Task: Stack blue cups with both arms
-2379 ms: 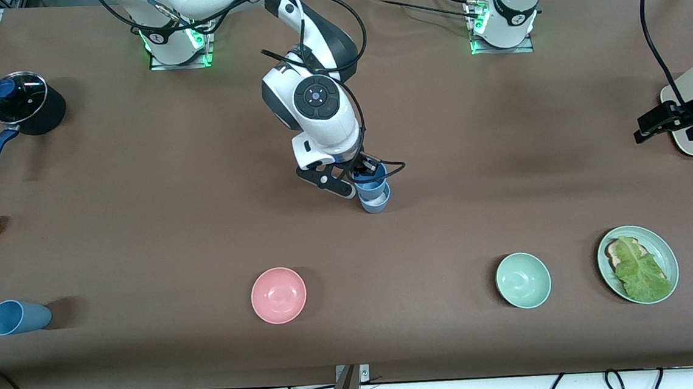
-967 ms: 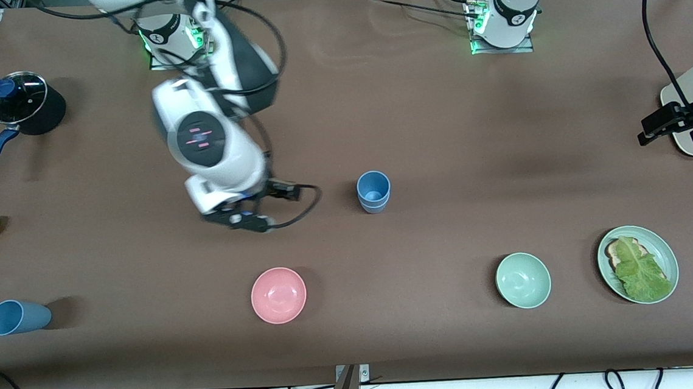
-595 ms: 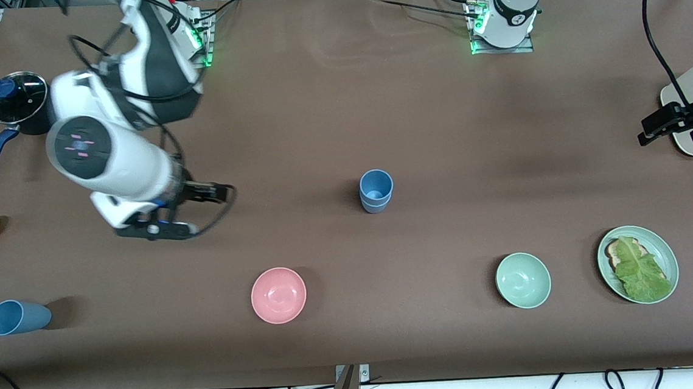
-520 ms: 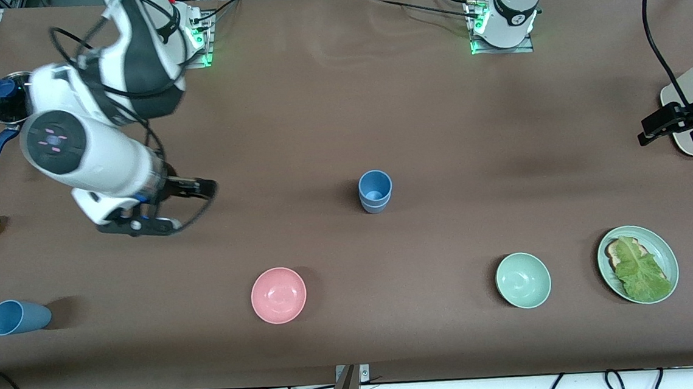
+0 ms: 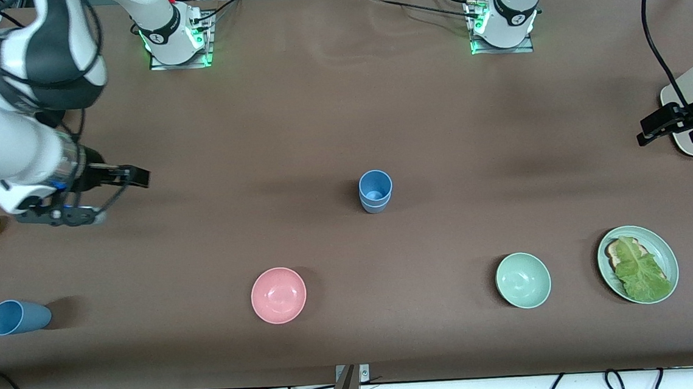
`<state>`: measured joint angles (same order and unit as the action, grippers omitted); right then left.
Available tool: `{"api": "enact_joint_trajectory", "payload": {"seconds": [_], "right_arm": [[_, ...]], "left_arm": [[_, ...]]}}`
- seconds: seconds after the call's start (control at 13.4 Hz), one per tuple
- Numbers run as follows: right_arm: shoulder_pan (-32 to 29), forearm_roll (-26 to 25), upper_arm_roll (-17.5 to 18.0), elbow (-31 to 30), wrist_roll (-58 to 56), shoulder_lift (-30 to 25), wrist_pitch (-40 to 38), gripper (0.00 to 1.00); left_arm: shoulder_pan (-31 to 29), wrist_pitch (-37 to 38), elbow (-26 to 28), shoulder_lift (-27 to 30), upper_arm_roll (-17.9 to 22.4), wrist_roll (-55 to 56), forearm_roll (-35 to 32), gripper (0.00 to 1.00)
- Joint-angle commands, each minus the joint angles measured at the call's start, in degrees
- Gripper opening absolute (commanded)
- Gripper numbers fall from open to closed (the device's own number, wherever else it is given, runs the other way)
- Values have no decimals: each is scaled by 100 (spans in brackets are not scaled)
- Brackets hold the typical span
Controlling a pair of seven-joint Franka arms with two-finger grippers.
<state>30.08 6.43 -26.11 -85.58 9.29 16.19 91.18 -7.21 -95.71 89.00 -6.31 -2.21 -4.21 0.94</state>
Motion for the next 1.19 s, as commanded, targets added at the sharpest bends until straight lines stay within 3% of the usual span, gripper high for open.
{"api": "enact_joint_trajectory", "payload": {"seconds": [0.0,0.07,0.22,0.45,0.52,0.74,1.12], "right_arm": [[7,17,-96,-161,-129,-230,13,100],[-263,-18,78,-160,-146,-231,-13,100],[-1166,-36,850,-152,-155,-335,-4,100],[-2756,-220,2360,-152,-322,-546,-13,100],[-3058,-282,2643,-178,-322,-617,-22,100],[-3122,-282,2690,-310,-322,-924,-223,100],[-3096,-414,2716,-213,-322,-969,-338,100]], "left_arm": [[-8,34,-102,-46,-7,-115,65,100],[-8,43,-102,-46,-7,-115,65,100],[-8,43,-102,-46,-7,-115,65,100],[-8,43,-102,-46,-7,-115,65,100],[-8,43,-102,-55,-7,-115,65,100],[-8,52,-93,-46,-7,-115,65,100],[0,52,-93,-55,-7,-115,65,100]]}}
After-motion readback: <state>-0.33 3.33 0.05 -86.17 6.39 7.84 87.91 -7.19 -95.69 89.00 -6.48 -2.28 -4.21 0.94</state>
